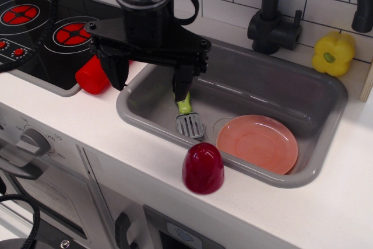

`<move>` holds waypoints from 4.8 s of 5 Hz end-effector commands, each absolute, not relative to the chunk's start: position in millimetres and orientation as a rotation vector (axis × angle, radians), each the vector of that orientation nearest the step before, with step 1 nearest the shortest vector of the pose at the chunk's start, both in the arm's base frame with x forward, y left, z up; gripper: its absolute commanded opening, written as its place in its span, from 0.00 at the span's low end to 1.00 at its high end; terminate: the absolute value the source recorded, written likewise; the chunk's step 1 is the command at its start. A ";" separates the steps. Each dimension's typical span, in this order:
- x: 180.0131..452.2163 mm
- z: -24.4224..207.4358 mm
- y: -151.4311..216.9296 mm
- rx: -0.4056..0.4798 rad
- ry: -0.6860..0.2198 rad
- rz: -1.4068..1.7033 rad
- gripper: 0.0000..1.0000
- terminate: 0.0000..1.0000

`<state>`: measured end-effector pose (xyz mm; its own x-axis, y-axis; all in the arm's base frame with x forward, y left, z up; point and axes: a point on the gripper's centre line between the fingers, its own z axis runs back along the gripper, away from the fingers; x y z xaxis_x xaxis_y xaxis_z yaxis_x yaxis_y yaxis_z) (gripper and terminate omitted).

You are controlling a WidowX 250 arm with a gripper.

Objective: Put spatula on plate sink

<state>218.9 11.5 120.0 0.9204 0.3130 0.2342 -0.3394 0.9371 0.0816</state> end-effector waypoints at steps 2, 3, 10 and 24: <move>257.2 113.9 19.8 0.114 -0.229 0.426 1.00 0.00; 284.6 107.2 28.0 0.101 -0.278 0.451 1.00 0.00; 338.3 1.8 41.9 0.068 -0.252 0.721 1.00 0.00; 304.4 42.3 -33.4 0.063 -0.231 0.743 0.00 0.00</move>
<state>299.8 -35.3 29.6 0.7183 0.6628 0.2116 -0.6785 0.7346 0.0024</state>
